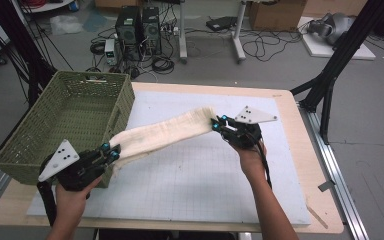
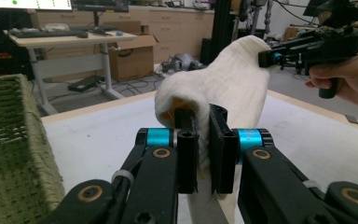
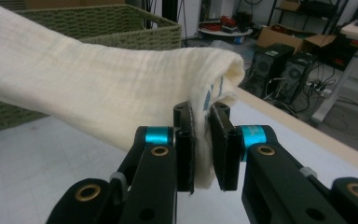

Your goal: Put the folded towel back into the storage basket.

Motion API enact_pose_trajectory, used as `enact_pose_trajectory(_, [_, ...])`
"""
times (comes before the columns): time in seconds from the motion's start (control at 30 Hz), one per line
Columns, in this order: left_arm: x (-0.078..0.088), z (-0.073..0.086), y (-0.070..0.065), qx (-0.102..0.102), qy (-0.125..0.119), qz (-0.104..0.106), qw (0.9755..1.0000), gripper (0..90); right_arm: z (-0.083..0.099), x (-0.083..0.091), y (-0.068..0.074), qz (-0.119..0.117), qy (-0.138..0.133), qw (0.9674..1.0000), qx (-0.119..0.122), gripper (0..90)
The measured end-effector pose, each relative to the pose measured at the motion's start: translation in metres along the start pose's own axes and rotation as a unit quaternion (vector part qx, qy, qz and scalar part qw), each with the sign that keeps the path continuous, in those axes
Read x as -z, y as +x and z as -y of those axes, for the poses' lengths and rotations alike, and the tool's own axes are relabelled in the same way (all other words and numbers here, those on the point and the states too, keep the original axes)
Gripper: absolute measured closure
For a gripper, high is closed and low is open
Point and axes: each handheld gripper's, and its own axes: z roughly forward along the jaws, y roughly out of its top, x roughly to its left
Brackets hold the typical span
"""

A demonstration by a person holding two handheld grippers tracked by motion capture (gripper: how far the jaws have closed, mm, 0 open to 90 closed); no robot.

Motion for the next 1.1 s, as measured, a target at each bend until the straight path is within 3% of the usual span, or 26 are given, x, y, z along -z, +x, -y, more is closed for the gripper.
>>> enact_pose_trajectory(0.43, [0.019, -0.010, 0.008, -0.006, -0.014, -0.037, 0.9992, 82.9, -0.048, -0.046, -0.002, -0.002, -0.008, 0.9998, 0.016, 80.8])
enact_pose_trajectory(0.73, [0.038, -0.012, 0.017, 0.002, -0.022, -0.065, 0.9976, 82.9, -0.083, -0.086, 0.011, -0.010, -0.004, 0.9990, 0.044, 80.8])
enact_pose_trajectory(1.1, [0.056, -0.015, 0.025, 0.007, -0.029, -0.093, 0.9952, 82.9, -0.111, -0.131, 0.024, -0.016, -0.005, 0.9987, 0.048, 80.7])
